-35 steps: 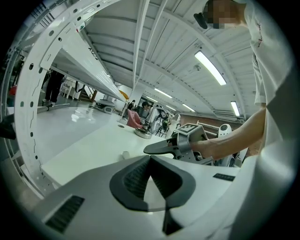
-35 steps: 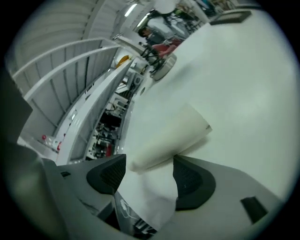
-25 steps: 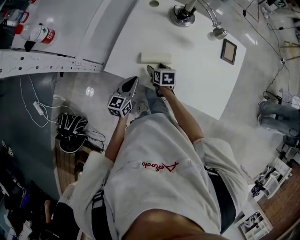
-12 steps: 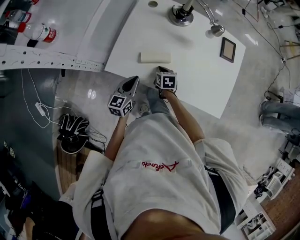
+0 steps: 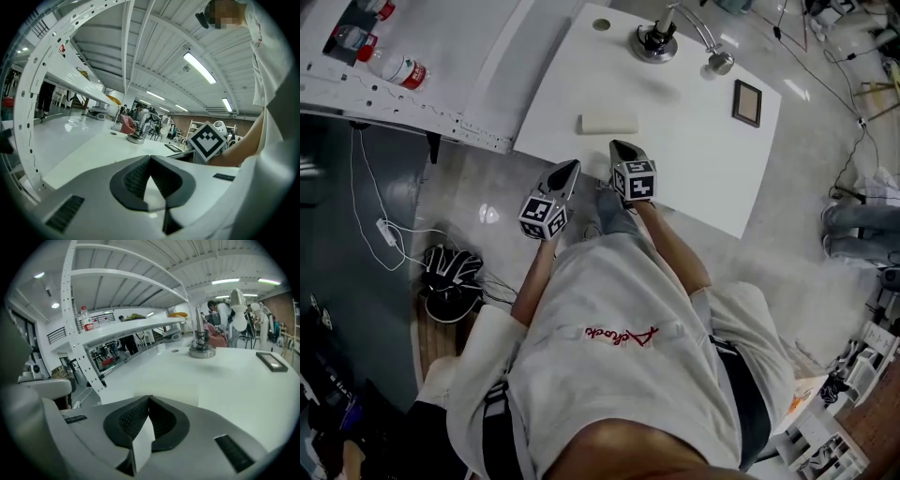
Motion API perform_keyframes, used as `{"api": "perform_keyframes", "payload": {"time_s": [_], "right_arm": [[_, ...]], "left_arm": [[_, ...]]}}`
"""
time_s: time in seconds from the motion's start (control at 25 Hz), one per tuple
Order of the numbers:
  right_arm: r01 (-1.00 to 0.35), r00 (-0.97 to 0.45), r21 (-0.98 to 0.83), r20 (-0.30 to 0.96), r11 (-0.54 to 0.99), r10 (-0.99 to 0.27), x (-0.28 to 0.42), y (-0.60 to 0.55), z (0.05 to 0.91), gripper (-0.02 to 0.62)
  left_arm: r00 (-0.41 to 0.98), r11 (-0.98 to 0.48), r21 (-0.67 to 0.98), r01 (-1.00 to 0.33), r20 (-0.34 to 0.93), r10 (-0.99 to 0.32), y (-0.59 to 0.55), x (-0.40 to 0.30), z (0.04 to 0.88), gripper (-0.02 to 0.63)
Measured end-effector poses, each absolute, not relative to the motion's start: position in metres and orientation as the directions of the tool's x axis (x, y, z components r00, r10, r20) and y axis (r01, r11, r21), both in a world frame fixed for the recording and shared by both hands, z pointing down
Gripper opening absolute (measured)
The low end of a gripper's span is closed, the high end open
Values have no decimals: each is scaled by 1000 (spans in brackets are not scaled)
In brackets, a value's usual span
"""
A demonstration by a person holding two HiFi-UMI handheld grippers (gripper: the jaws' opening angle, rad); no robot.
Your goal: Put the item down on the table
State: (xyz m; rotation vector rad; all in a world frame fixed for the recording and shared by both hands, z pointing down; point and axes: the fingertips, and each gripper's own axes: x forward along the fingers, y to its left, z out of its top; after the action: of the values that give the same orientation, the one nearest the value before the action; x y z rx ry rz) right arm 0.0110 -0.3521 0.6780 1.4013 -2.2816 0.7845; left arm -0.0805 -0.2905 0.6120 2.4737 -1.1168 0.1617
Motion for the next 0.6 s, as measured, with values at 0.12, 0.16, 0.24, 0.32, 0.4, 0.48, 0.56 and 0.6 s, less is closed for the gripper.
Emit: {"api": "perform_keyframes", "payload": {"time_s": [0.12,0.16,0.24,0.32,0.4,0.48,0.56,0.6], "right_arm": [[-882,-469,-210,493,423,-733,2,-341,651,-2],[-877,-475,-186,473,443,-742,0,-336,642,-2],[-869,-483,-133,432,476,-761,-3,-327,625,-2],[-863,-489,-95,407,496,-772,-4,-316,614,-2],[-861,-491,-83,397,502,-776,-4,-303,608,-2],[-865,-485,-85,393,495,-781,-4,-290,606,-2],[-869,-481,-90,390,487,-786,-6,-275,607,-2],[-870,-479,-90,389,485,-786,-8,-268,607,-2]], "left_arm": [[677,-601,320,-733,255,-690,-284,-80,603,18],[680,-606,317,-730,247,-690,-282,-79,598,18],[681,-613,304,-729,231,-695,-279,-78,592,18],[675,-616,283,-735,222,-703,-274,-79,590,18],[676,-619,277,-734,212,-706,-266,-80,586,18],[677,-621,279,-733,201,-708,-256,-83,582,18],[675,-622,270,-735,201,-710,-245,-89,582,18],[674,-623,266,-736,201,-711,-238,-91,582,17]]}}
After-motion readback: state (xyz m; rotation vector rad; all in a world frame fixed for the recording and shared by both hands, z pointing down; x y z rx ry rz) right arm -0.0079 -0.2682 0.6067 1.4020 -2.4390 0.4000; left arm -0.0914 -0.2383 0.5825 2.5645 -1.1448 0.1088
